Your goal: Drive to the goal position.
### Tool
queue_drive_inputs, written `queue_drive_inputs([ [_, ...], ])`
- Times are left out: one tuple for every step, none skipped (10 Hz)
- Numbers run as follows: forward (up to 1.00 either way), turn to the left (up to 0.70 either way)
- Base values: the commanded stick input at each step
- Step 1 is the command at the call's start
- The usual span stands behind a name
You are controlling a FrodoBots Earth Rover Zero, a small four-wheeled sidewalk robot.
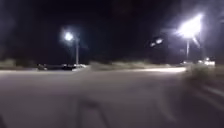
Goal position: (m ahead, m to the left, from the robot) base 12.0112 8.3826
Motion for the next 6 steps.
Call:
queue_drive_inputs([
  [0.70, 0.00],
  [0.70, 0.00],
  [0.70, 0.00],
  [0.70, 0.00],
  [0.70, 0.00],
  [0.70, 0.00],
])
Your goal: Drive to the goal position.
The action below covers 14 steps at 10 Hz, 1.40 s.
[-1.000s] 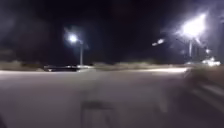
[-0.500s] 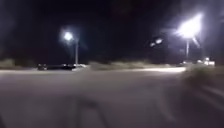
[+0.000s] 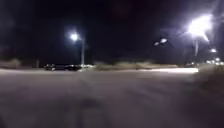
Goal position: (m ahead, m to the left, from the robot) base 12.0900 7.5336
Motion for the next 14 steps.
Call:
queue_drive_inputs([
  [0.70, 0.00],
  [0.70, 0.00],
  [0.70, 0.00],
  [0.70, 0.00],
  [0.70, 0.00],
  [0.70, 0.00],
  [0.70, 0.00],
  [0.70, 0.00],
  [0.49, 0.00],
  [0.06, 0.00],
  [0.00, 0.00],
  [0.00, 0.00],
  [0.00, 0.00],
  [0.00, 0.00],
])
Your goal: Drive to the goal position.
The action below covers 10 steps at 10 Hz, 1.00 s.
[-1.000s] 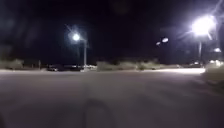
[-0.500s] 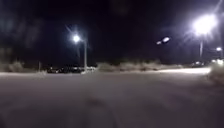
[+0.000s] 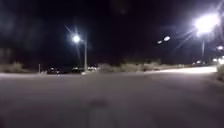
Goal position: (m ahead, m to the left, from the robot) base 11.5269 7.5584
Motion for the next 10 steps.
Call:
queue_drive_inputs([
  [0.00, 0.00],
  [0.00, 0.00],
  [0.00, 0.10],
  [0.00, 0.36],
  [0.00, 0.45],
  [0.00, 0.45],
  [0.00, 0.45],
  [0.00, 0.45],
  [0.00, 0.45],
  [0.45, 0.33],
])
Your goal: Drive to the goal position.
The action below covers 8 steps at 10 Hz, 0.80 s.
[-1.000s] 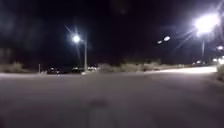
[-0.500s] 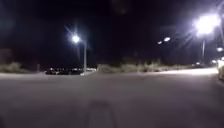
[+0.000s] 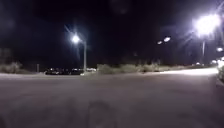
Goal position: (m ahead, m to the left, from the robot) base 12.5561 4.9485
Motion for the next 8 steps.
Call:
queue_drive_inputs([
  [0.70, 0.27],
  [0.70, 0.27],
  [0.70, 0.27],
  [0.70, 0.27],
  [0.70, 0.27],
  [0.70, 0.27],
  [0.70, 0.27],
  [0.70, 0.27],
])
